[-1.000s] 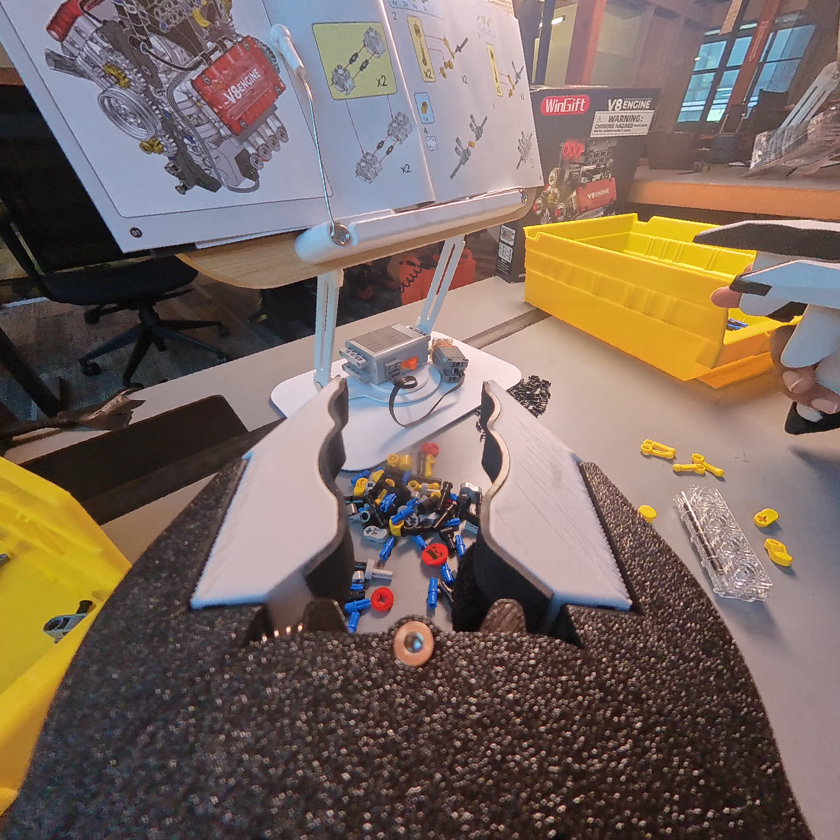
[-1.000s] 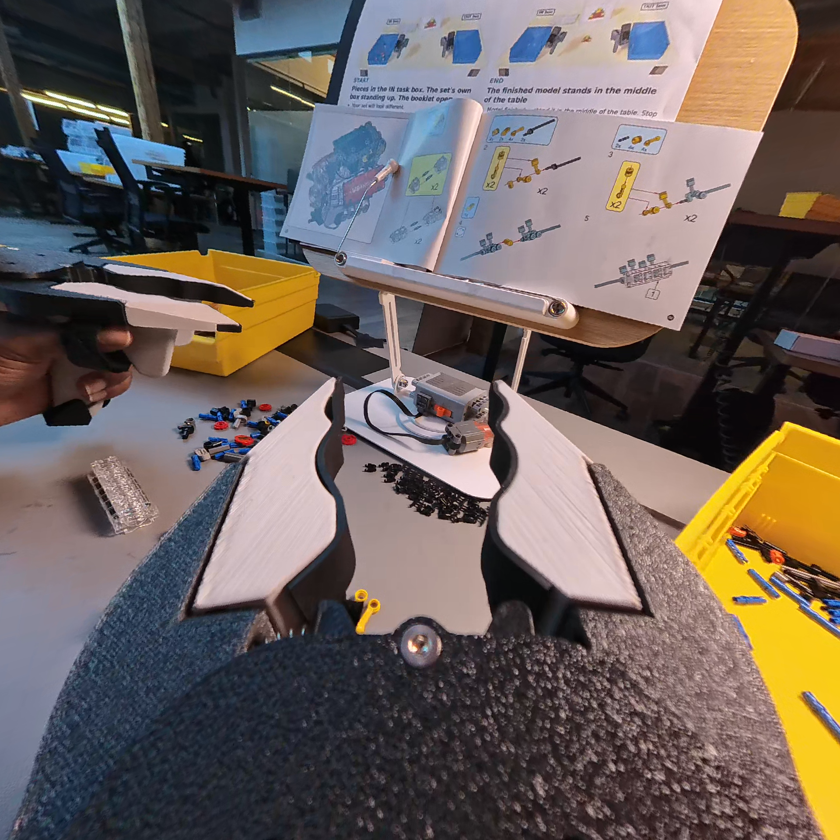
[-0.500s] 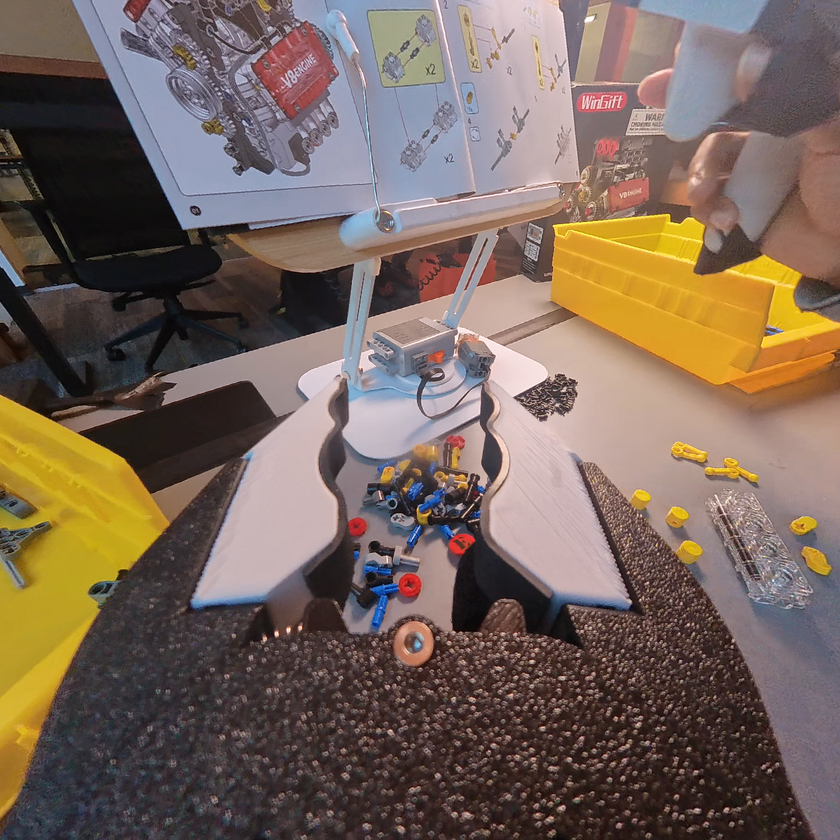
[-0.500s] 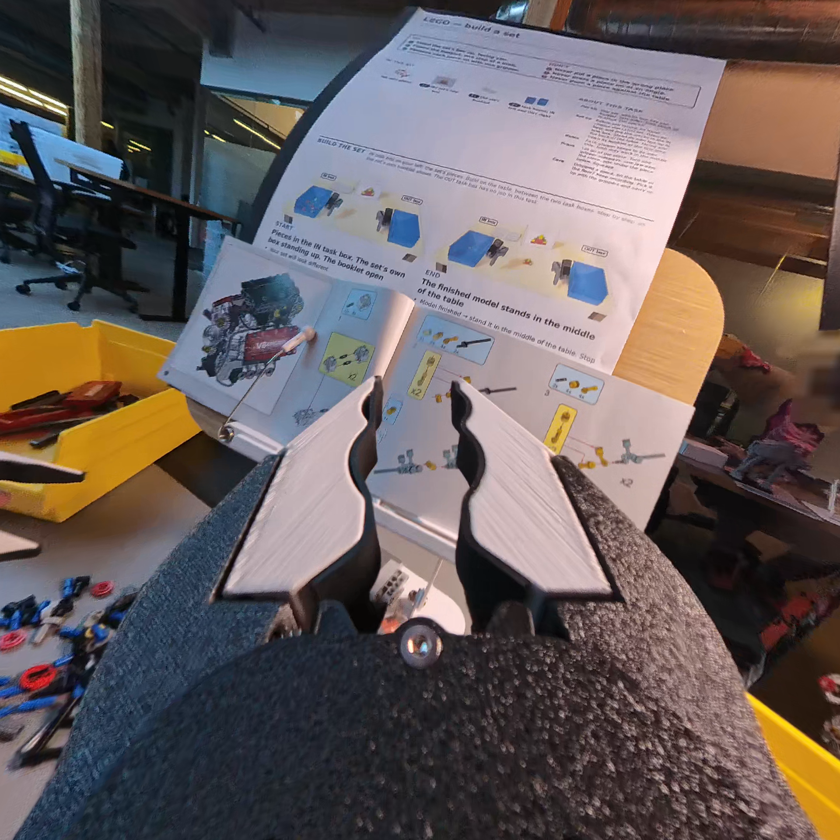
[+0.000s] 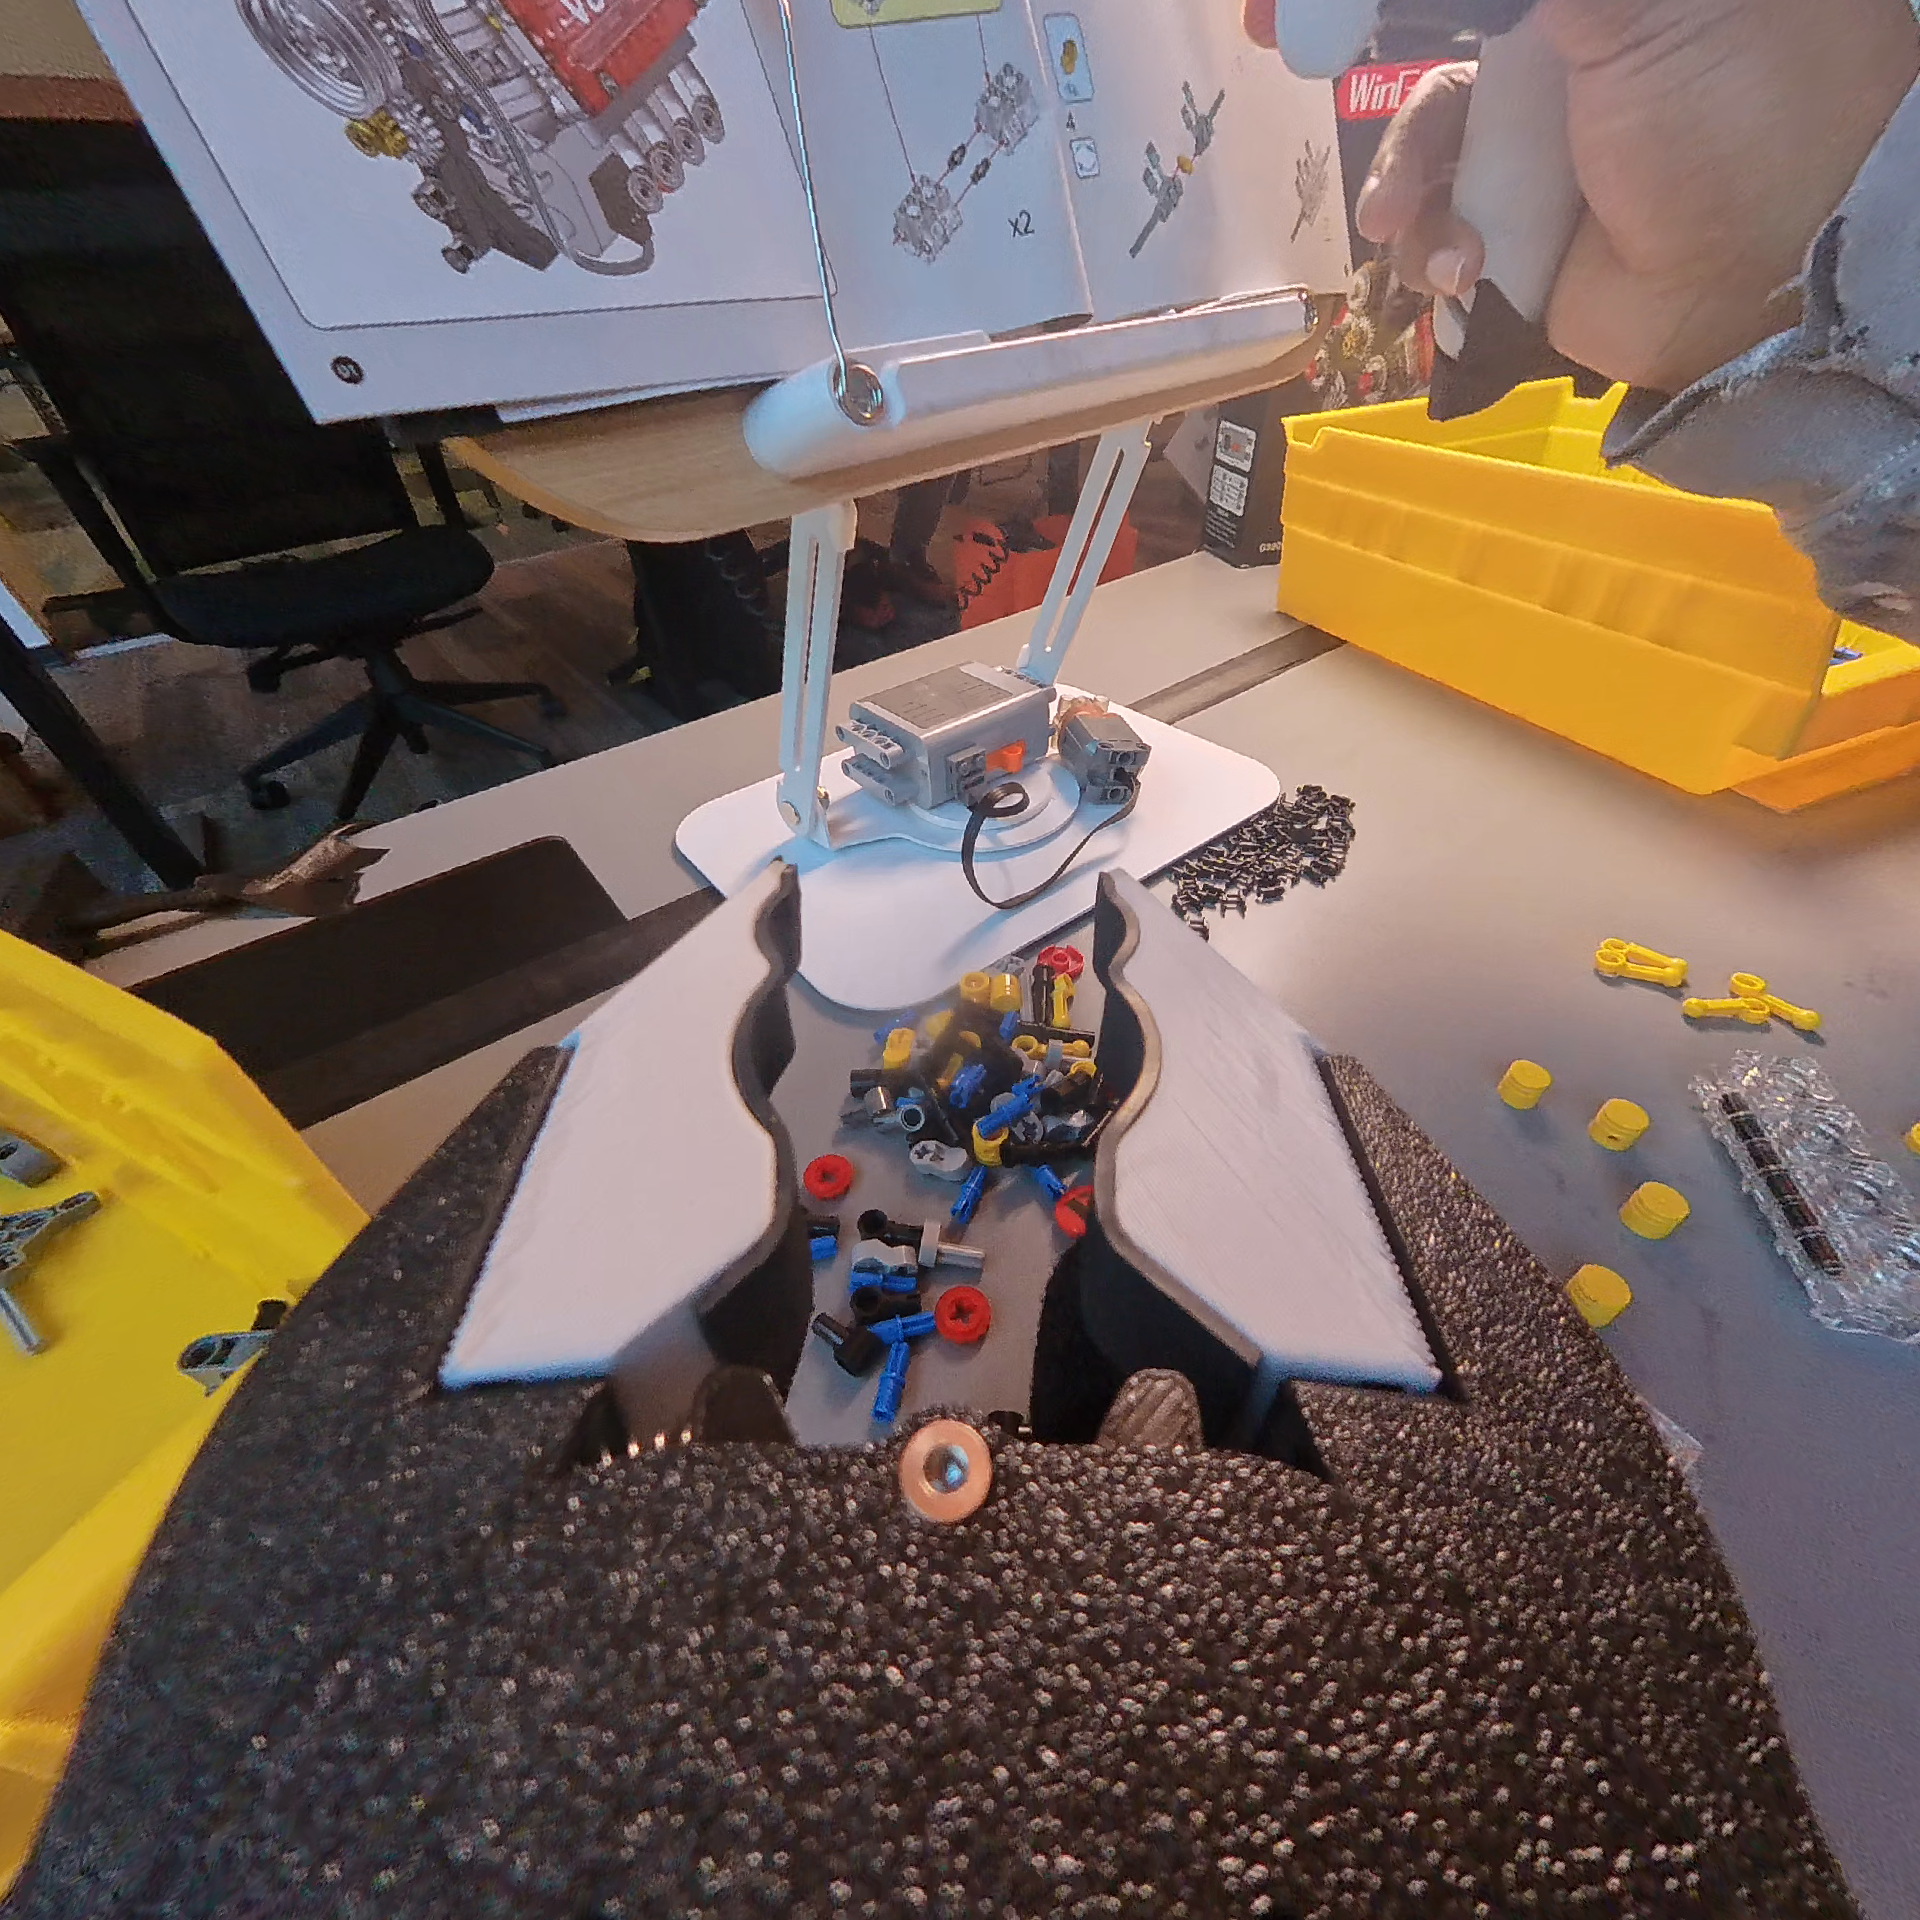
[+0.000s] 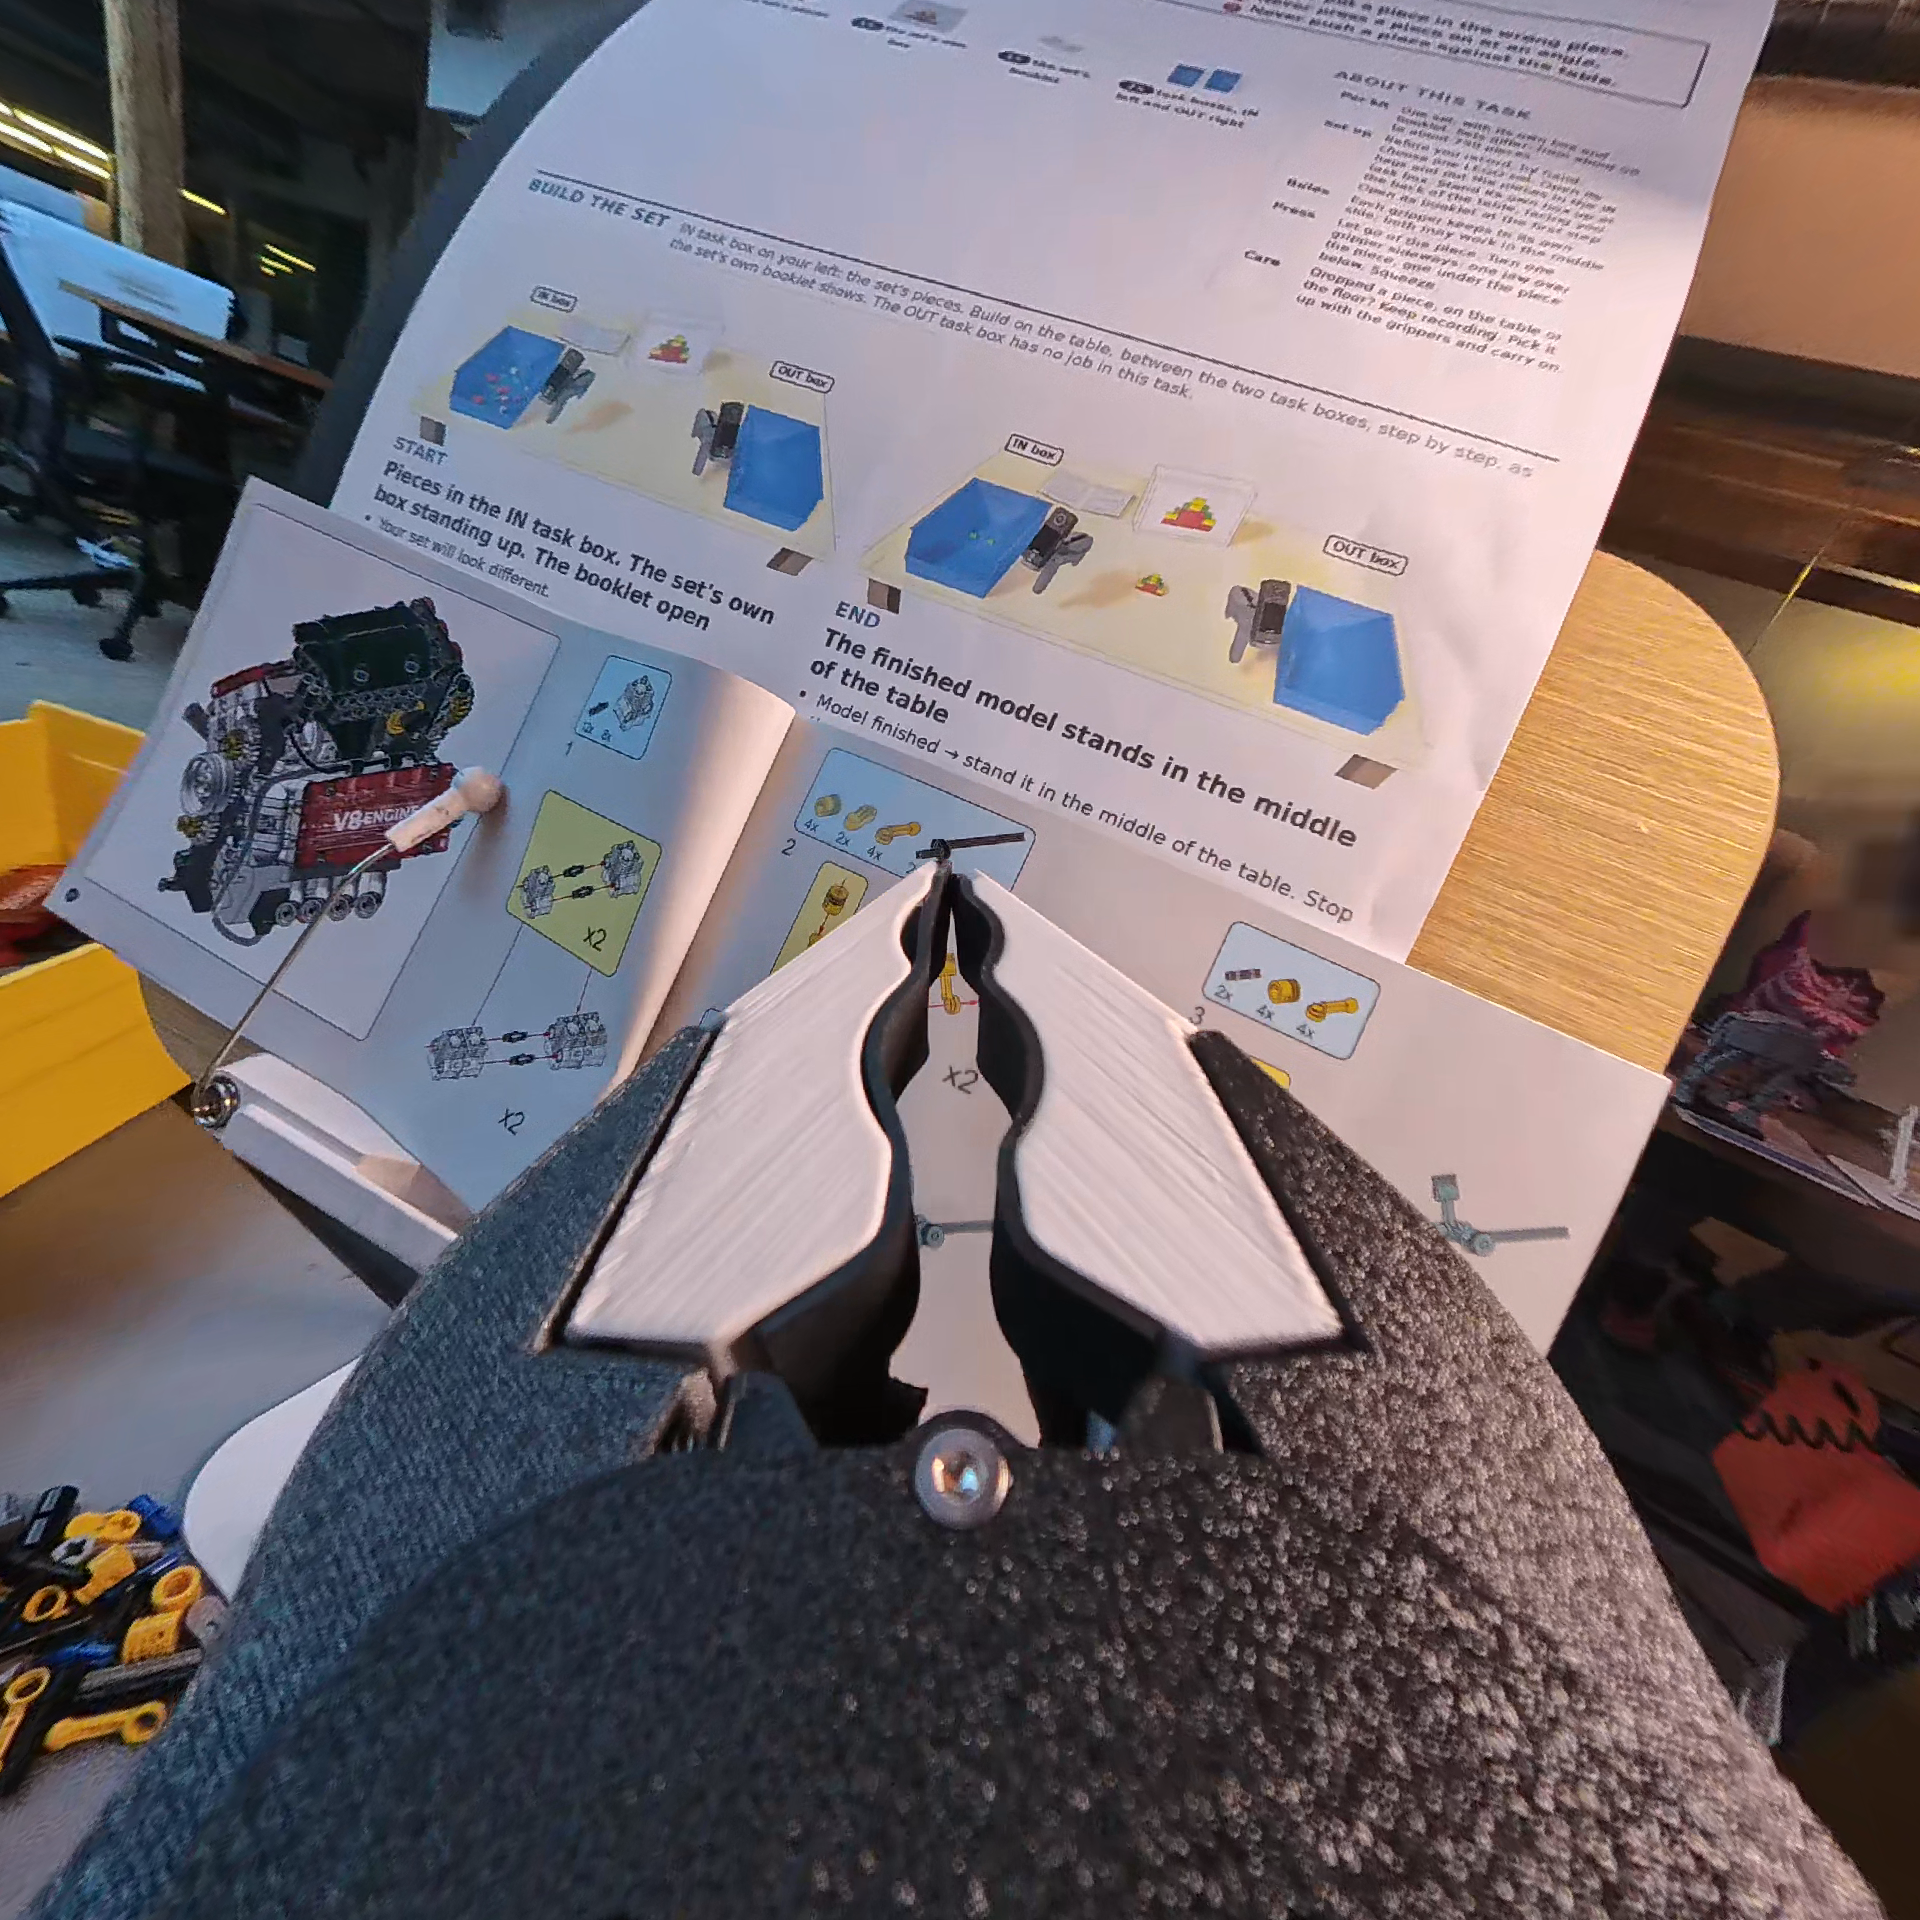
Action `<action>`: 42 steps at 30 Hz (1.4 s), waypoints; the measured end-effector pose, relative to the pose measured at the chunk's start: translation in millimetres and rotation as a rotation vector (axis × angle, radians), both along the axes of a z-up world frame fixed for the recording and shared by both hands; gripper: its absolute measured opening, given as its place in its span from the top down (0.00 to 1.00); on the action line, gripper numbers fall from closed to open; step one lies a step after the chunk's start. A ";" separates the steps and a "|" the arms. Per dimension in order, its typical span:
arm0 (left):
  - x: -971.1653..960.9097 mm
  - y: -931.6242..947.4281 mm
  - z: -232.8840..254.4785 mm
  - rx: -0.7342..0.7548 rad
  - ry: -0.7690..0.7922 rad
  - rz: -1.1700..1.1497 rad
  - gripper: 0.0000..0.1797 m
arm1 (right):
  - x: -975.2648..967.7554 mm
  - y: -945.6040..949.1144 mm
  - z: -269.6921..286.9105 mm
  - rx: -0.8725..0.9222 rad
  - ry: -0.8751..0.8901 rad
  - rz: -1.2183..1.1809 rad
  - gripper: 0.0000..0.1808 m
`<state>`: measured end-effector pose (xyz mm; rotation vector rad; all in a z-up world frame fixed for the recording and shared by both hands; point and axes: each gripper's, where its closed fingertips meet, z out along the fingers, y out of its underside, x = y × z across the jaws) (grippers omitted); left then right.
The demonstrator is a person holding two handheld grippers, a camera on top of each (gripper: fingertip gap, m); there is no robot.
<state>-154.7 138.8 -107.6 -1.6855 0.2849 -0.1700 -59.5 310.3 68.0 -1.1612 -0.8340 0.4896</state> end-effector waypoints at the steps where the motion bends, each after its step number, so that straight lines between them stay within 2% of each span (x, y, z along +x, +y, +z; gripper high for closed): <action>1: 0.7 0.5 -1.6 -0.004 0.006 -0.002 0.70 | -1.8 1.4 -0.6 0.002 -0.007 0.002 1.00; 20: 3.3 1.6 -6.4 -0.013 0.043 -0.011 0.70 | -1.0 12.0 -8.8 0.006 -0.024 -0.031 1.00; 27: 1.4 1.4 -5.9 -0.010 0.038 -0.003 0.71 | 32.7 -13.8 -8.1 -0.039 0.088 -0.021 0.93; 35: -0.2 1.5 -5.5 -0.010 0.032 0.003 0.71 | 62.5 -72.4 -54.9 -0.118 -0.029 0.034 0.89; 42: -1.0 0.5 -5.4 -0.010 0.034 0.011 0.71 | 76.6 -110.4 -86.2 -0.217 -0.023 0.053 0.86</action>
